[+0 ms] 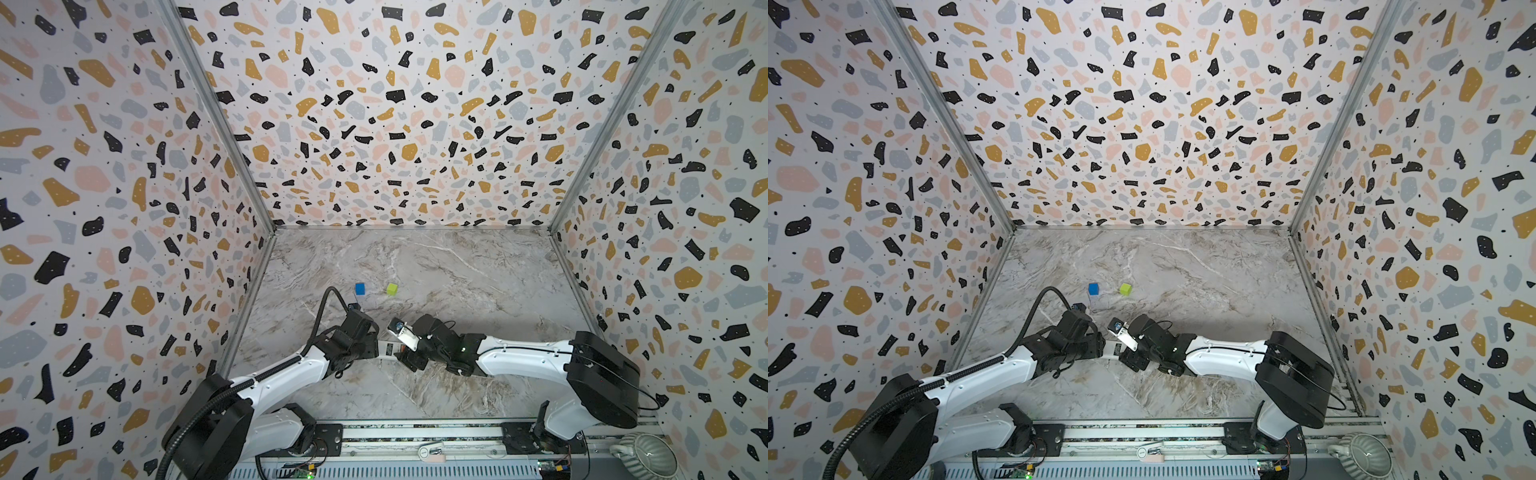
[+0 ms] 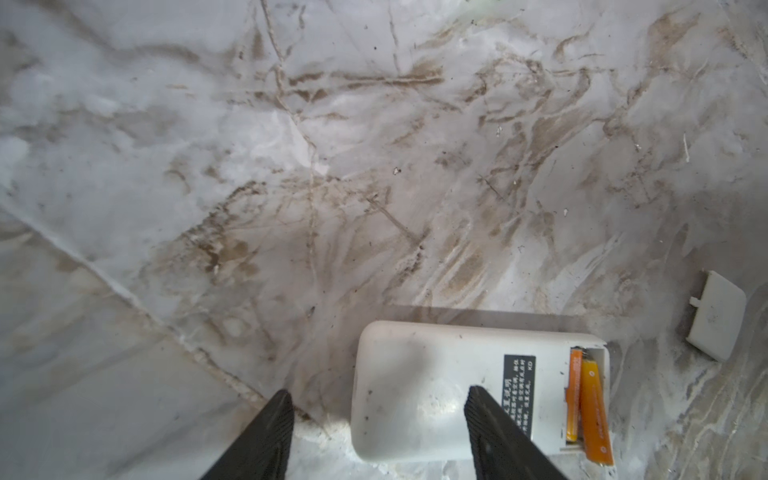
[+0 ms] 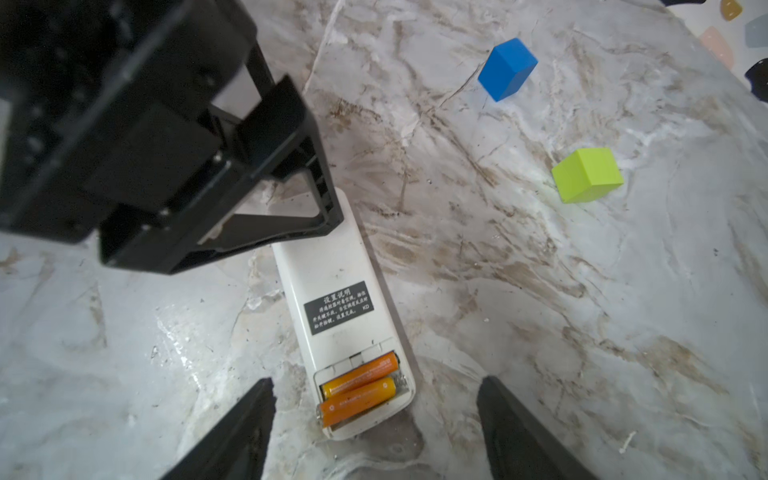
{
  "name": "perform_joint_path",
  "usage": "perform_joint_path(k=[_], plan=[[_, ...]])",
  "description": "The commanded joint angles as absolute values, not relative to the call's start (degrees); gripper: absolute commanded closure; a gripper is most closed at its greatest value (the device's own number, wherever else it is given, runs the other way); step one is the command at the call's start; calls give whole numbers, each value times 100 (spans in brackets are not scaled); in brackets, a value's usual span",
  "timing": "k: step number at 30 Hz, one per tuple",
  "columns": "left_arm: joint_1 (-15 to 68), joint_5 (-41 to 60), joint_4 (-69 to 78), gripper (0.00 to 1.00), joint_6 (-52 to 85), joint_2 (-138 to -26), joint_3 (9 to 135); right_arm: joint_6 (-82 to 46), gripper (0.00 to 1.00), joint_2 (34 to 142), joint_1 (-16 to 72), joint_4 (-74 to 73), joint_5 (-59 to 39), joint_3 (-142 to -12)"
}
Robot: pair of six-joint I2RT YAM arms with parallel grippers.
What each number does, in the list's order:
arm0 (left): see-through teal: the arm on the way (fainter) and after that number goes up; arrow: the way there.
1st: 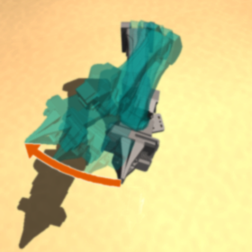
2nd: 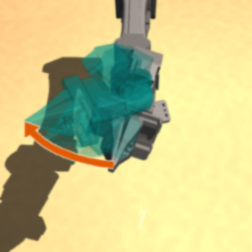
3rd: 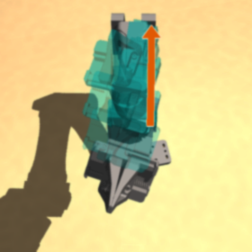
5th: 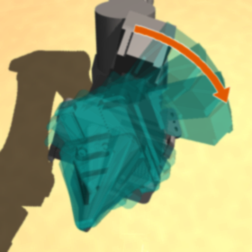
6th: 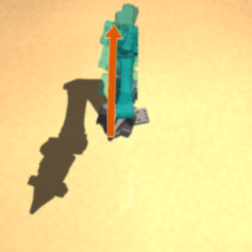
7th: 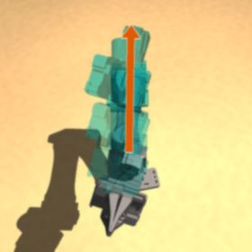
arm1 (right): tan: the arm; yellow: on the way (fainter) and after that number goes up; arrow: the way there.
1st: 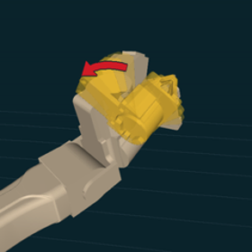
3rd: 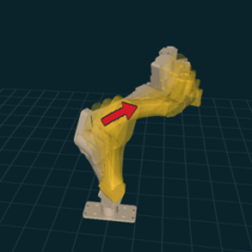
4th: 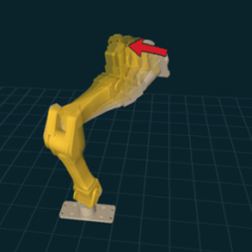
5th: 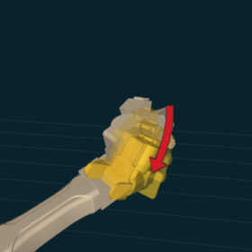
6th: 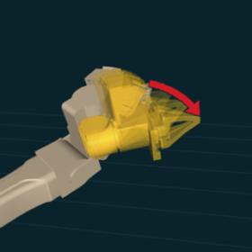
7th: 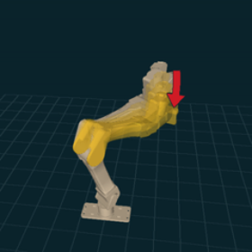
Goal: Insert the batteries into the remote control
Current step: 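Open the left gripper and release the battery while the right gripper moves over the remote, then press both orange batteries down into the compartment with the right gripper fingertips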
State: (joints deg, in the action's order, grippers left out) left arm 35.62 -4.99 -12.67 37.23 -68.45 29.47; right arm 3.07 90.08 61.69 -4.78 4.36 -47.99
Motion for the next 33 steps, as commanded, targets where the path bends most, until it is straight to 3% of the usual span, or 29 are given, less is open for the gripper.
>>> perform_joint_path(k=[1,18,33], plan=[[3514,-281,-896,32,3577,-6871,2814,231,26,8989,6239,-61,544,-5016],[3508,228,-532,39,3455,-7096,2567,301,42,9398,6329,289,453,-5264],[3510,229,-431,43,3422,-7241,2452,359,63,9580,6347,360,431,-5355]])
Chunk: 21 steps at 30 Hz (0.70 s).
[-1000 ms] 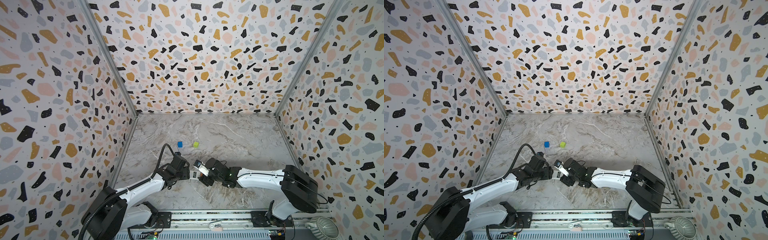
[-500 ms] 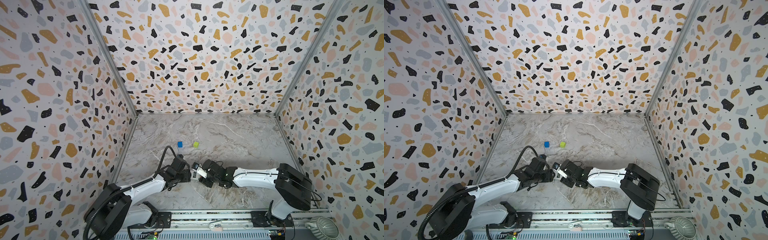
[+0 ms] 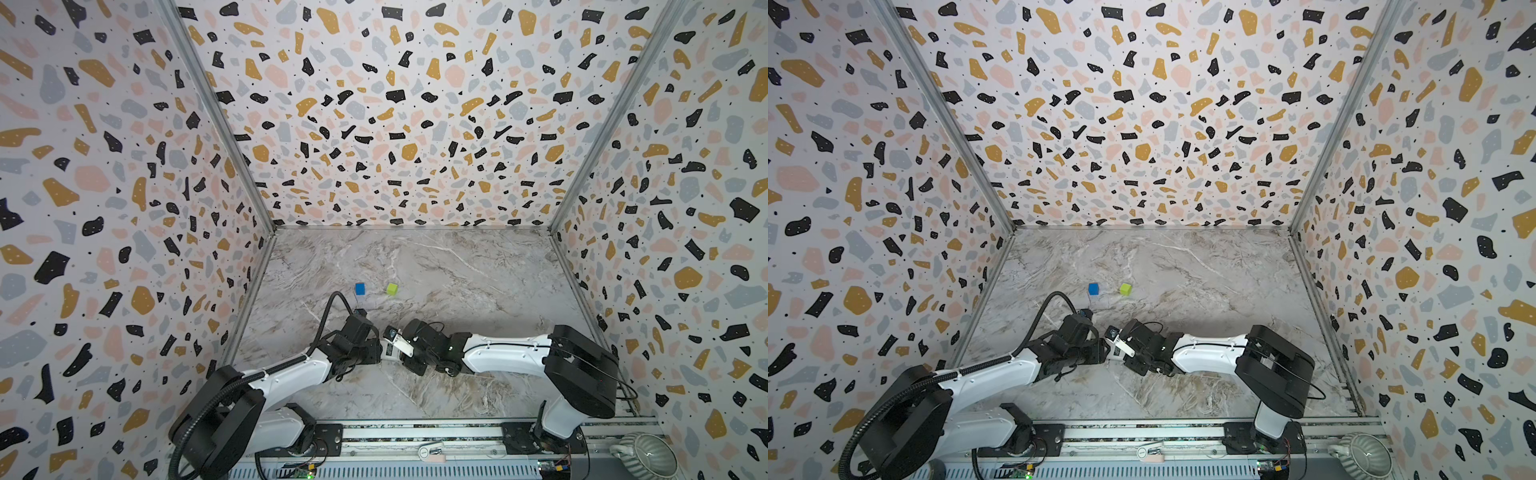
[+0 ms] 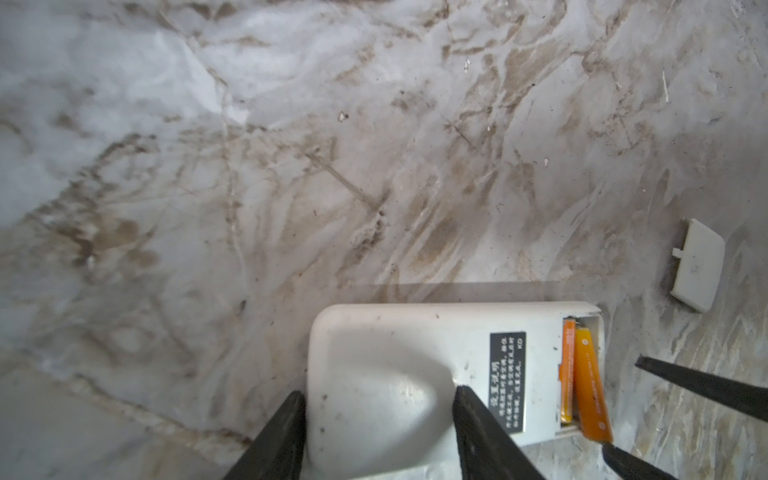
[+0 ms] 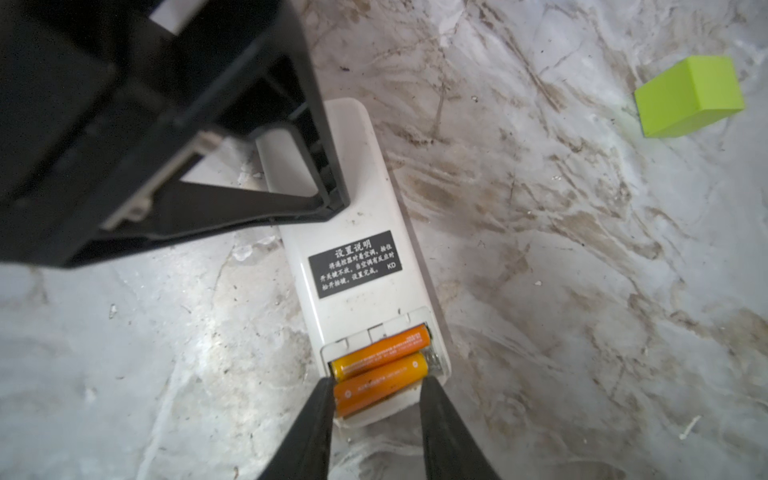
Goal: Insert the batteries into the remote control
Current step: 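Press both orange batteries down into the compartment with the right gripper fingertips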
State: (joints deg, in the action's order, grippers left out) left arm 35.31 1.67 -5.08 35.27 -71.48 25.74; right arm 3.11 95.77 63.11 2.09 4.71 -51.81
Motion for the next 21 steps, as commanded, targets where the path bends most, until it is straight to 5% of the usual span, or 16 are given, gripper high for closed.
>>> perform_joint_path(k=[1,21], plan=[[3507,221,-429,43,3420,-7242,2452,363,64,9595,6356,368,414,-5356],[3498,209,-387,45,3384,-7351,2443,347,88,9738,6363,482,414,-5286]])
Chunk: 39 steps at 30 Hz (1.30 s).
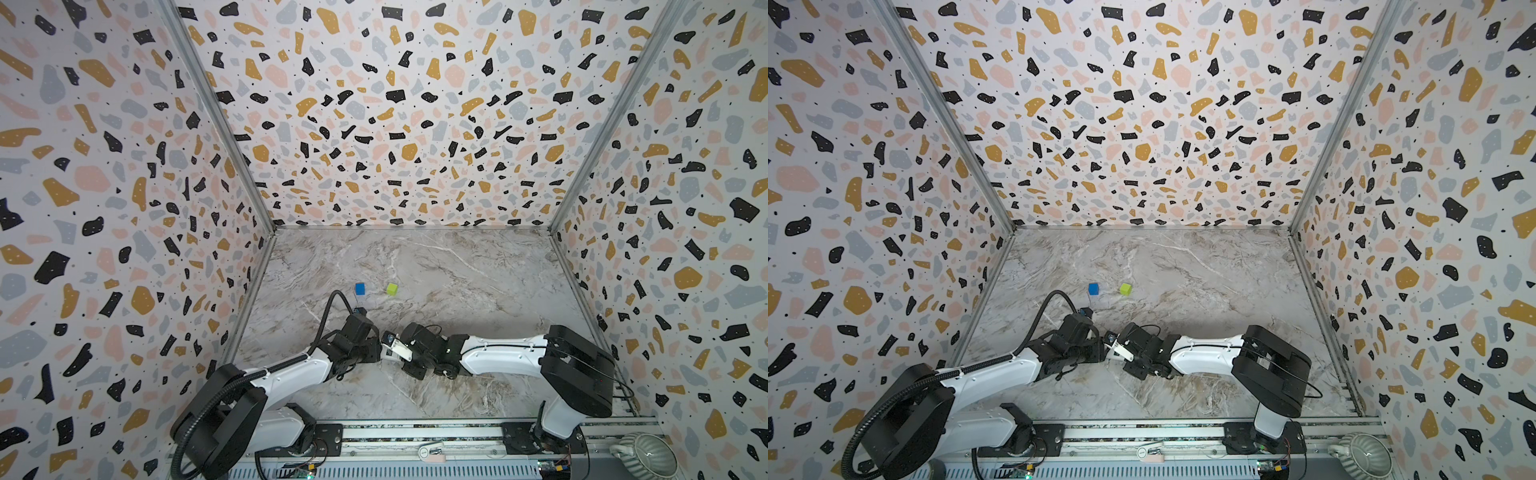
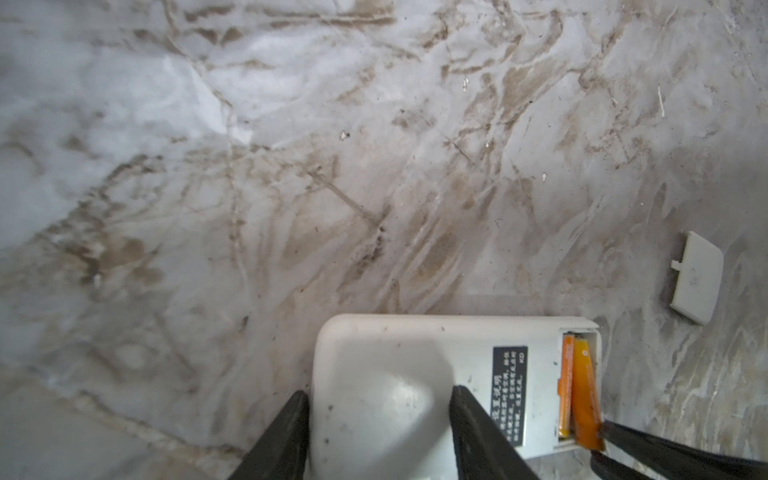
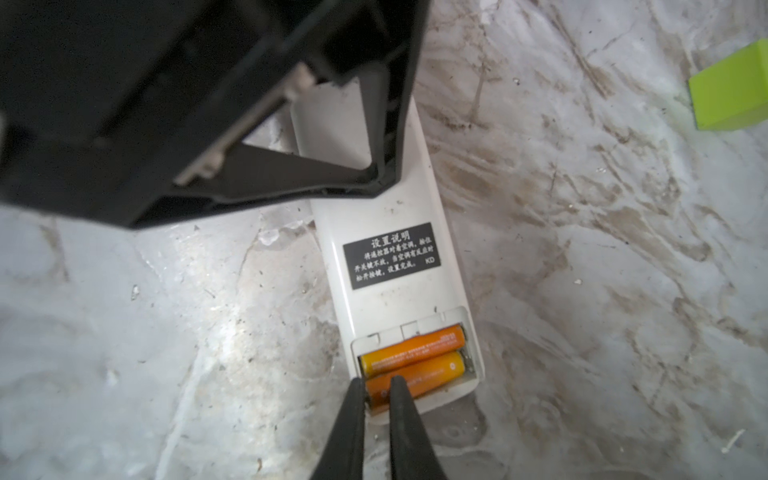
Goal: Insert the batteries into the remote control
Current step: 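Press both orange batteries down into the compartment with the right gripper fingertips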
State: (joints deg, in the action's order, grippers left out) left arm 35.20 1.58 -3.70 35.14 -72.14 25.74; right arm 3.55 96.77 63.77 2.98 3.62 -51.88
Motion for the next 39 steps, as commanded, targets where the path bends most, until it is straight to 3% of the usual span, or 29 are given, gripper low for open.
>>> perform_joint_path(k=[1,39], plan=[[3498,202,-387,46,3376,-7367,2449,339,89,9747,6355,498,414,-5289],[3480,185,-379,46,3282,-7465,2443,369,91,10133,6234,993,928,-5346]])
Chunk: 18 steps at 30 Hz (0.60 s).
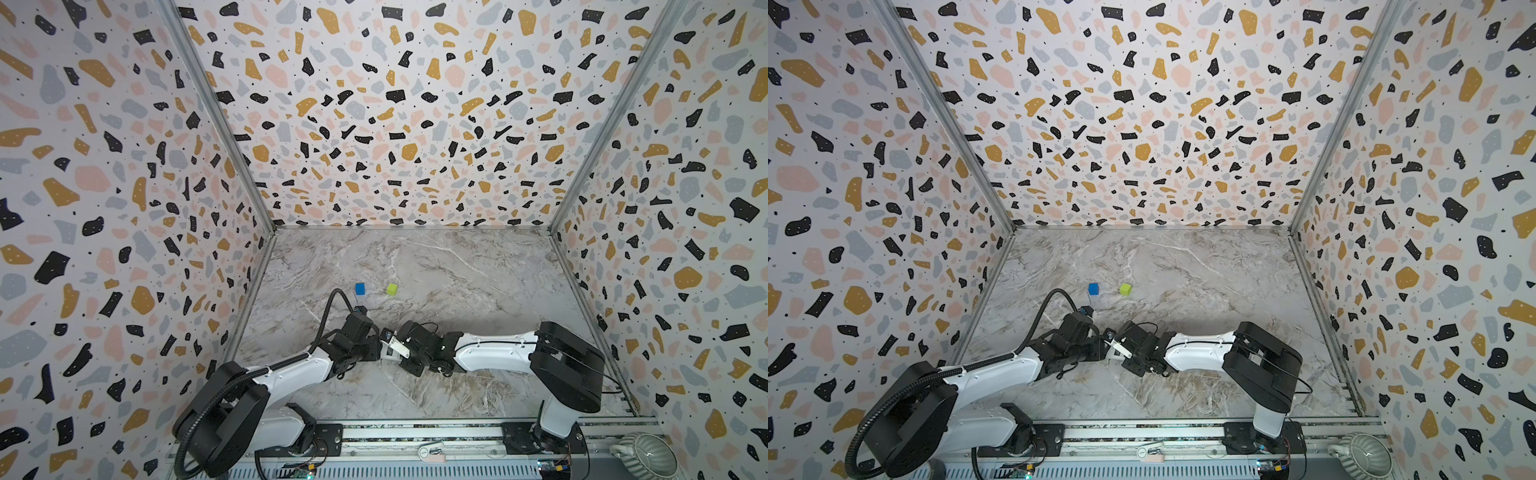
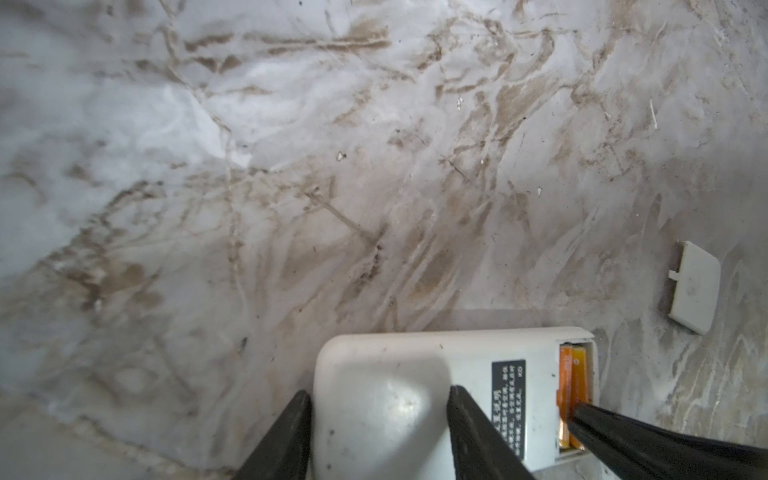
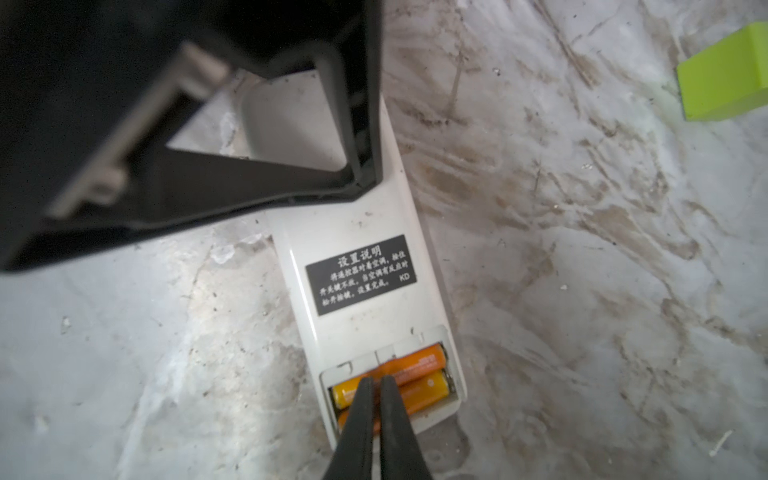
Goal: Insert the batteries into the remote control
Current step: 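Press both orange batteries down into the compartment with the right gripper fingertips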
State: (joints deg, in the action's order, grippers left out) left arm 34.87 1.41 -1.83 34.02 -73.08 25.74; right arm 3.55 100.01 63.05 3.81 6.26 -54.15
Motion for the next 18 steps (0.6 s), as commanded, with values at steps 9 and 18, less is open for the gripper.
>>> perform_joint_path(k=[9,18], plan=[[3480,193,-387,46,3274,-7453,2452,356,93,10046,6214,1006,869,-5330],[3480,211,-352,46,3252,-7453,2439,317,88,9415,6131,870,464,-5343]])
